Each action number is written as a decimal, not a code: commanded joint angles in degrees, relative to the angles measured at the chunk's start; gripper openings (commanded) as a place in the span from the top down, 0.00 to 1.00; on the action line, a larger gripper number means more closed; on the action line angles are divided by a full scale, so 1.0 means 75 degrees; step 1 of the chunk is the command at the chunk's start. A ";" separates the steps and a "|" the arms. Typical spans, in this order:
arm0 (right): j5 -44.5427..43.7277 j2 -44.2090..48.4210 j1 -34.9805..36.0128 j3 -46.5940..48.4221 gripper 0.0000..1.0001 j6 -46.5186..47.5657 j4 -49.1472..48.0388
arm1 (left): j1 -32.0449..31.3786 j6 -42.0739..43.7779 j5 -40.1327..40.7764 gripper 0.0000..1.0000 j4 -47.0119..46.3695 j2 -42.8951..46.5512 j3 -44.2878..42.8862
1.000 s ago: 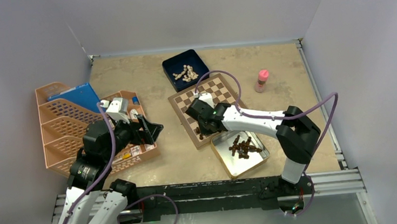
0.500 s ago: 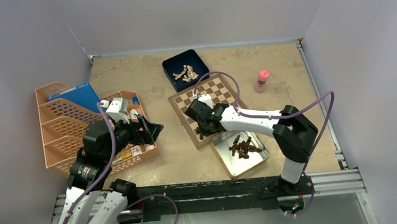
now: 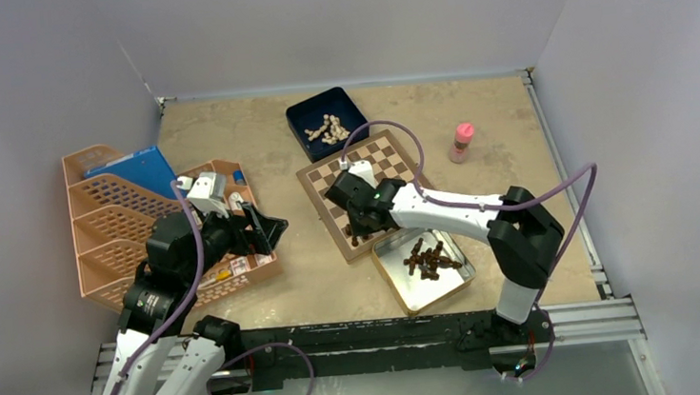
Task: Set up the chess pieces on the board
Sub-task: Place the chess piece on the chessboard.
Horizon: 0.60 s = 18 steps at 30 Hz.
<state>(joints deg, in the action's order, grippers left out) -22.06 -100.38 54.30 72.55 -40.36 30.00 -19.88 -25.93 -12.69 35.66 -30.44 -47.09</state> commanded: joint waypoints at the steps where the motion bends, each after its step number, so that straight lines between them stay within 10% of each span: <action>1: -0.0488 0.0667 -0.0086 0.0352 0.69 -0.0097 0.0423 | 0.0061 0.0012 -0.0043 0.03 -0.0312 0.0006 0.0008; 18: -0.0712 0.2670 -0.0781 -0.1427 0.68 -0.1130 0.0949 | 0.0058 0.0002 -0.0111 0.03 -0.0310 0.0009 0.0020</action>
<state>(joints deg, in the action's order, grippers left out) -26.24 -83.83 50.28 65.60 -45.06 36.34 -19.88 -25.93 -12.71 35.66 -30.44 -47.09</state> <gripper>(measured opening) 0.318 0.967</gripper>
